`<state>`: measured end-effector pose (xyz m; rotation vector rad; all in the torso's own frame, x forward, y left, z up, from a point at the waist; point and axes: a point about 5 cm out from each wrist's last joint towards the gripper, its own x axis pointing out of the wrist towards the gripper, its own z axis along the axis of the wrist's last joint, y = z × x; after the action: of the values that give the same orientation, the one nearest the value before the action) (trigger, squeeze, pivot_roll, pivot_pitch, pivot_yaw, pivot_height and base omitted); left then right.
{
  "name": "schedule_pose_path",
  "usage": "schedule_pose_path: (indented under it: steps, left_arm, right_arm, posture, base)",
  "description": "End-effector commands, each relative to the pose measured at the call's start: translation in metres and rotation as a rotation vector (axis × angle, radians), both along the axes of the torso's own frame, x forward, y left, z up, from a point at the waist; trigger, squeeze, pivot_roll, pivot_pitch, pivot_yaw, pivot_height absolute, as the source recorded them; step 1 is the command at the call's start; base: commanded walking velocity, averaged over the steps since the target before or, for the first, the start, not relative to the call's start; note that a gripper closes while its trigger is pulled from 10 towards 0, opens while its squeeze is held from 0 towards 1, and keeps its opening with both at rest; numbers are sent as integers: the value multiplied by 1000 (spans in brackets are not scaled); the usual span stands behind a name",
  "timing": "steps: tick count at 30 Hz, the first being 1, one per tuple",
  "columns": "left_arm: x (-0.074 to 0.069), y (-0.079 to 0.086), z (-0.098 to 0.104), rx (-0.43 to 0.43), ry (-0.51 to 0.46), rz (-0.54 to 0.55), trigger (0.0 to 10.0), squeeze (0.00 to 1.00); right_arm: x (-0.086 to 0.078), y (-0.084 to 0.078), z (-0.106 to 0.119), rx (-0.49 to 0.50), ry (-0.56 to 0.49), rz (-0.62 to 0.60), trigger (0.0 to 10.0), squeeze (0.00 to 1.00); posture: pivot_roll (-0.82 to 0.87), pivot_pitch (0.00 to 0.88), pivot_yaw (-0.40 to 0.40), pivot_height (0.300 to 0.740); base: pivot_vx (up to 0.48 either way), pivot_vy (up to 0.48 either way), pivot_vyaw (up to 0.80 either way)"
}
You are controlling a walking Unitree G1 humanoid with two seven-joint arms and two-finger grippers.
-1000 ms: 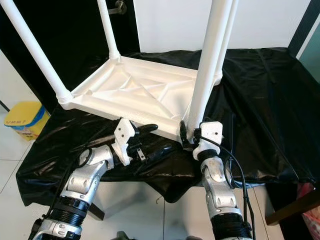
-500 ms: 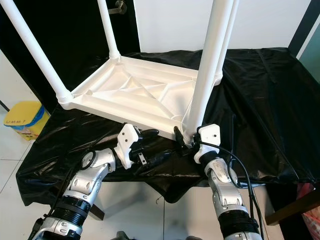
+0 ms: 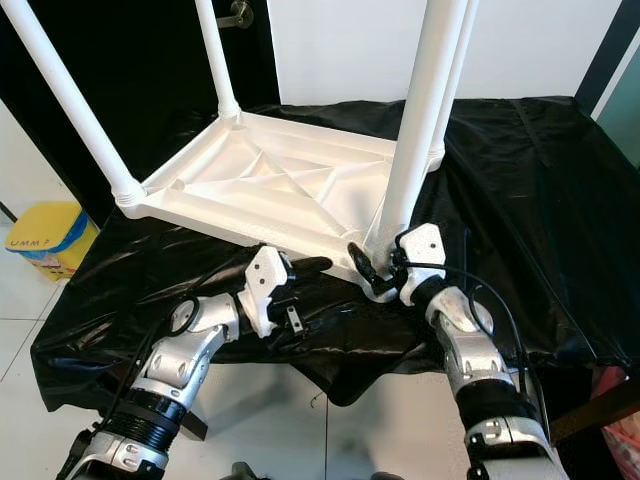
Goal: Building children table
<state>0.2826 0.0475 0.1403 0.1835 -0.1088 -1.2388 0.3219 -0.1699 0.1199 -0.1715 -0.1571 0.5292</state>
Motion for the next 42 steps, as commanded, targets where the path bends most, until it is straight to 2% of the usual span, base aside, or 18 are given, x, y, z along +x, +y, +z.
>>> schedule_pose_path:
  steps: [1, 10, 11, 19, 21, 29, 34, 35, 39, 42]
  left_arm:
    - [-3, -3, 3, -1, -5, -19, 10000, 0]
    - [-5, -2, 3, -14, 6, -12, 10000, 0]
    - [-5, -1, 4, -15, 7, -10, 10000, 0]
    - [-6, -1, 3, -16, 15, -10, 10000, 0]
    - [-9, 2, -1, 1, 26, -11, 10000, 0]
    - [-8, 5, -3, 8, 35, -5, 10000, 0]
    - [-6, 8, -2, 8, 34, 16, 10000, 0]
    - [-6, 8, -2, 8, 34, 16, 10000, 0]
    - [-3, 14, 0, -4, 37, 59, 10000, 0]
    - [-2, 16, 0, -7, 37, 74, 10000, 0]
  right_arm:
    - [1, -4, -4, -30, 12, 8, 0, 0]
    - [0, -10, -9, -16, 40, -4, 0, 0]
    - [0, -12, -10, 1, 45, -27, 10000, 0]
    - [-3, -14, -13, 21, 44, -98, 10000, 0]
    - [-7, -15, -18, 33, 48, -177, 10000, 0]
    - [-14, -13, -22, 63, 43, -292, 10000, 0]
    - [-20, -10, -26, 110, 49, -463, 10000, 0]
    - [-20, -10, -26, 110, 49, -463, 10000, 0]
    - [-28, -6, -32, 166, 78, -686, 10000, 0]
    - [-31, 0, -35, 195, 97, -722, 10000, 0]
  posture:
    - [-133, 0, -2, 740]
    - [-126, 0, -9, 740]
    - [-128, 0, -8, 740]
    - [-144, 0, 6, 740]
    - [-156, 0, 11, 740]
    - [-165, 0, 17, 740]
    - [-170, 0, 20, 740]
    - [-170, 0, 20, 740]
    - [-165, 0, 14, 740]
    - [-162, 0, 16, 740]
  base:
    - [0, 0, 0]
    - [0, 0, 0]
    - [0, 0, 0]
    - [0, 0, 0]
    - [0, 0, 0]
    - [0, 0, 0]
    - [0, 0, 0]
    - [0, 0, 0]
    - [0, 0, 0]
    - [0, 0, 0]
